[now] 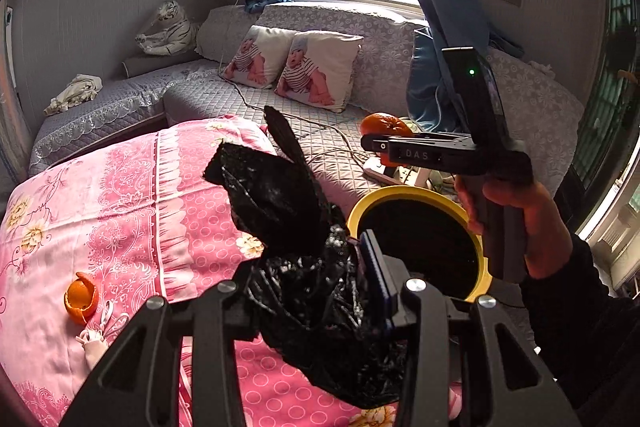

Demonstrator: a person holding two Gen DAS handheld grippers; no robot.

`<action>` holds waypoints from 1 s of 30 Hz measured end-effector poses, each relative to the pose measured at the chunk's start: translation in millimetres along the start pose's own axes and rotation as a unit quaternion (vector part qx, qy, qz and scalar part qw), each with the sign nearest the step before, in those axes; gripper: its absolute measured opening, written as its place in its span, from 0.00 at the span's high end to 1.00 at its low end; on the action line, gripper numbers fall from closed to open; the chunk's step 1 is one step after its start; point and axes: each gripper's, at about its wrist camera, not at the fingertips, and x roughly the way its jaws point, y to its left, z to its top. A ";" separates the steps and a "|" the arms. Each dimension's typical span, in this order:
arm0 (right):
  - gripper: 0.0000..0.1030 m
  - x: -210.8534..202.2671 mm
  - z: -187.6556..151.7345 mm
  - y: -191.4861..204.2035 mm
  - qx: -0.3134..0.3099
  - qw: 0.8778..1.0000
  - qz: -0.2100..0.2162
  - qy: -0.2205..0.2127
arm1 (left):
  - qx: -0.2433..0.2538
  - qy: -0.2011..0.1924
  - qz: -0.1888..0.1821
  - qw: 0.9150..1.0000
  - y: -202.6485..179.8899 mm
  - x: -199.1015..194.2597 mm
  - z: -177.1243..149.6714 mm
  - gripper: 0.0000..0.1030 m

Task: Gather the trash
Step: 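Carry the black bag and whole orange with both tools over the yellow bin, then open the left tool to drop the bag while the right tool drops the orange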

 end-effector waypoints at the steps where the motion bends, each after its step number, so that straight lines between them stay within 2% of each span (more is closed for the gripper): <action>1: 0.63 -2.8 -2.0 -8.1 0.007 1.000 -0.006 -0.001 | 0.004 0.002 -0.007 1.000 -4.3 4.3 2.2 0.63; 12: 0.62 -26.8 -24.7 -77.5 0.066 0.996 -0.052 -0.007 | 0.040 0.009 -0.050 0.998 -45.9 49.2 22.3 0.63; 19: 0.62 -30.6 -41.2 -104.4 0.089 0.993 -0.074 -0.002 | 0.062 0.022 -0.066 0.996 -70.8 81.0 31.8 0.62; 30: 0.61 -28.1 -58.3 -131.7 0.115 0.989 -0.088 0.008 | 0.063 0.059 -0.082 0.993 -97.0 129.6 29.5 0.62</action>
